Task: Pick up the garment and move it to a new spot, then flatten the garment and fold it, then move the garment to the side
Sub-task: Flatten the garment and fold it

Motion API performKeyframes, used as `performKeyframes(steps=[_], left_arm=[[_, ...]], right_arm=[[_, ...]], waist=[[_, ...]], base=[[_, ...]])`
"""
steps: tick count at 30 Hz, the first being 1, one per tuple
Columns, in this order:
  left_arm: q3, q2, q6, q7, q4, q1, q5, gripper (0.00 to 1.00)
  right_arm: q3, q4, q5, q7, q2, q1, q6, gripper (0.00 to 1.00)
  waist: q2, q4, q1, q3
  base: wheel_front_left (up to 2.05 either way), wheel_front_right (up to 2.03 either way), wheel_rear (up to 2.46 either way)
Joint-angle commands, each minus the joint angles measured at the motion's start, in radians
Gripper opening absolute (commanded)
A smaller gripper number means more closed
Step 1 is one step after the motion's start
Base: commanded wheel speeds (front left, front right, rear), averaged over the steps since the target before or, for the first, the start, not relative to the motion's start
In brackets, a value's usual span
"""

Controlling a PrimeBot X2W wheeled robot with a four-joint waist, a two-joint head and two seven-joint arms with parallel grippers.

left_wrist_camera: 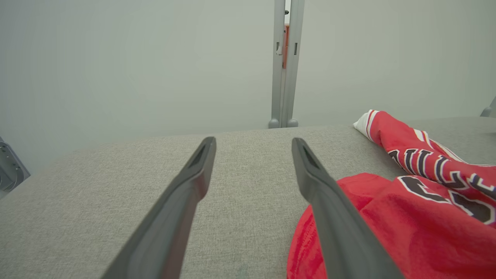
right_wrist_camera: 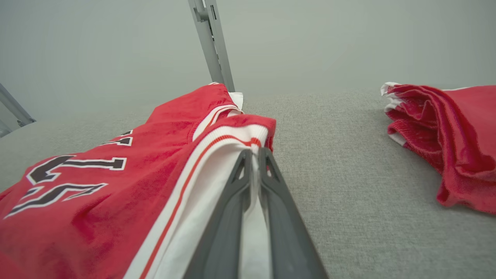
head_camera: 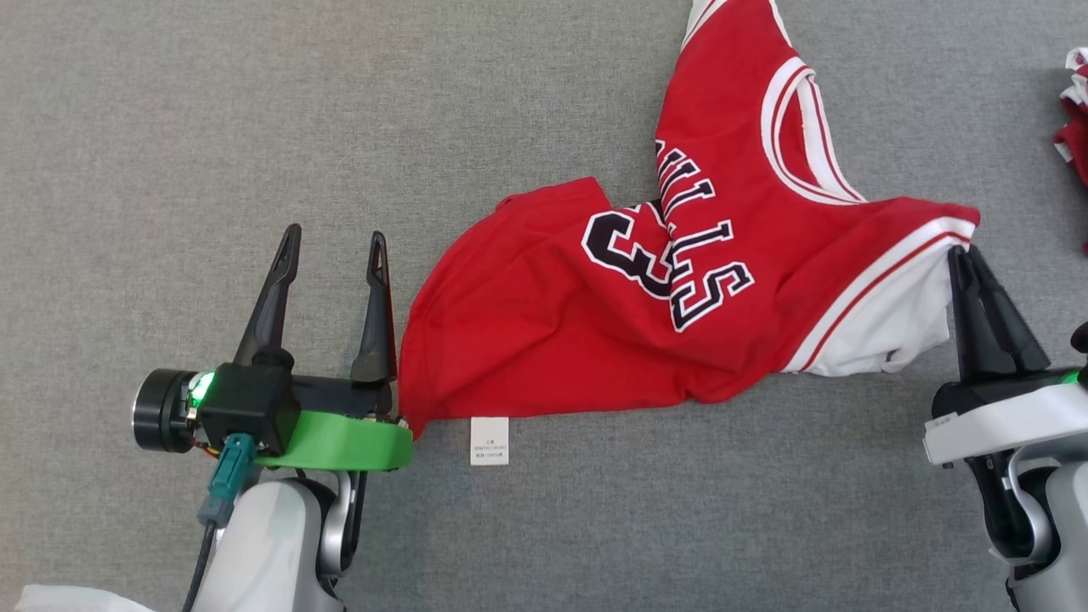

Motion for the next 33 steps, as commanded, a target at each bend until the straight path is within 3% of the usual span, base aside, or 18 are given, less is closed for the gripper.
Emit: performKeyframes(steps=[1, 7, 15, 23, 33], left_arm=[[0.002, 0.002, -0.005, -0.003, 0.002, -0.011, 0.006, 1.0], [0.02, 0.008, 0.002, -0.003, 0.01, 0.021, 0.008, 1.0], [0.043, 0.019, 0.009, -0.003, 0.016, 0.08, 0.002, 1.0], [0.059, 0.03, 0.013, -0.003, 0.012, 0.145, -0.005, 1.0], [0.05, 0.035, 0.008, -0.003, 0.005, 0.147, -0.005, 1.0]], right_arm=[[-0.005, 0.006, -0.012, -0.024, -0.003, -0.021, -0.001, 1.0], [-0.026, -0.032, -0.081, -0.06, 0.021, -0.014, -0.001, 1.0], [0.028, -0.126, -0.15, -0.065, 0.064, 0.09, -0.001, 1.0], [0.038, -0.17, -0.157, -0.061, 0.113, 0.179, -0.001, 1.0], [0.023, -0.187, -0.155, -0.051, 0.116, 0.185, -0.001, 1.0]], waist=[[0.0, 0.001, 0.0, -0.004], [0.0, -0.007, 0.0, -0.032], [0.0, -0.025, 0.0, -0.102], [0.0, -0.045, 0.0, -0.152], [0.0, -0.045, 0.0, -0.153]], base=[[0.0, 0.0, 0.0], [0.0, 0.0, 0.0], [0.0, 0.0, 0.0], [0.0, 0.0, 0.0], [0.0, 0.0, 0.0]])
